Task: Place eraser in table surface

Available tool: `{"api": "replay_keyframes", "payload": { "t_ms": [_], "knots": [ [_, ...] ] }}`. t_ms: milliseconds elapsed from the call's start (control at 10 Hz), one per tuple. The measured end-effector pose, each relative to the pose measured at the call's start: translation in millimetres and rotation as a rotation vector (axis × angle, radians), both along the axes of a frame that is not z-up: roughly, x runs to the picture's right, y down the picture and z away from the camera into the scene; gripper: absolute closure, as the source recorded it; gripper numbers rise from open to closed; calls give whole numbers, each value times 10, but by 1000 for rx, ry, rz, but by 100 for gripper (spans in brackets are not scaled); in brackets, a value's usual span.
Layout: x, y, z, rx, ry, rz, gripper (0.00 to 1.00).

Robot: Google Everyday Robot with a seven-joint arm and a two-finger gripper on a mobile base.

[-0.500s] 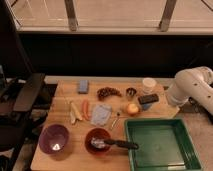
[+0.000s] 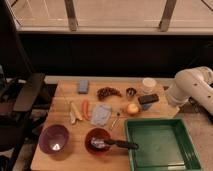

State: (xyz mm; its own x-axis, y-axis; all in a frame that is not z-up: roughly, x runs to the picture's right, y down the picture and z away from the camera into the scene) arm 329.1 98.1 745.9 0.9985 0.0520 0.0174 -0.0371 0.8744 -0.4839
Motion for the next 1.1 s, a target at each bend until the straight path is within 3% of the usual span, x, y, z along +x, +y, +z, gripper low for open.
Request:
{"api": "replay_keyframes", "payload": {
  "t_ms": [800,1000,1100],
  "knots": [
    [4,-8,2,1,1,-2,26],
    [-12,-97,21,9,7,-56,26],
    [-73,-204,91,20,6,-109,26]
  ]
}}
